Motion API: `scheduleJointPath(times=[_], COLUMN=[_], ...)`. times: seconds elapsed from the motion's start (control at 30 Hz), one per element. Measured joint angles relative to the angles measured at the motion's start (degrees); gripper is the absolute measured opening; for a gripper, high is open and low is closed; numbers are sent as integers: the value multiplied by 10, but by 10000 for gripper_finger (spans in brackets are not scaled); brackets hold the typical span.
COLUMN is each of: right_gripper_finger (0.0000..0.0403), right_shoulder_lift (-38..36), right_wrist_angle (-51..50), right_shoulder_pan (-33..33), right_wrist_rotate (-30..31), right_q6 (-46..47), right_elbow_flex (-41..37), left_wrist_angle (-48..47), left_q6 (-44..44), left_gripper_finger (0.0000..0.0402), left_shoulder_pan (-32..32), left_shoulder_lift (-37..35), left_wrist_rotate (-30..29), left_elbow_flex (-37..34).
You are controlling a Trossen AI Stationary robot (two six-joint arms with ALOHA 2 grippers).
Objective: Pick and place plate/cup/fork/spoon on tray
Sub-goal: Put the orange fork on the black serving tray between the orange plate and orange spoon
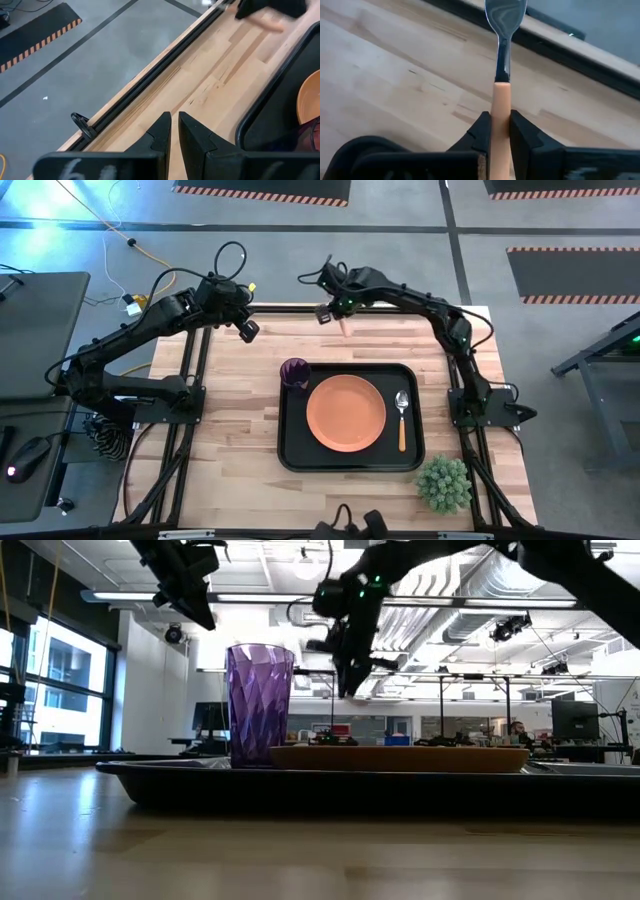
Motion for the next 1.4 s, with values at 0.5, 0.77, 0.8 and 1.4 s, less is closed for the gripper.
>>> scheduleJointPath(times=[0.5,0.77,0.8,1.4], right_gripper_finger=[26,20,20,25], right_shoulder_lift=[-114,-163,-168,-418], right_wrist_angle=[-122,-230,-249,-225], right_shoulder_pan=[27,71,77,181], right_wrist_rotate=[133,238,251,270], right_q6=[27,80,92,377], right_elbow_flex=[0,0,0,-322], left_wrist_angle=[-4,-4,-4,-5], left_q6=[0,0,0,0], left_gripper_finger=[23,23,23,23], left_shoulder_pan=[0,0,0,0], left_shoulder_lift=[0,0,0,0], left_wrist_rotate=[0,0,0,3], left_elbow_flex=[0,0,0,0])
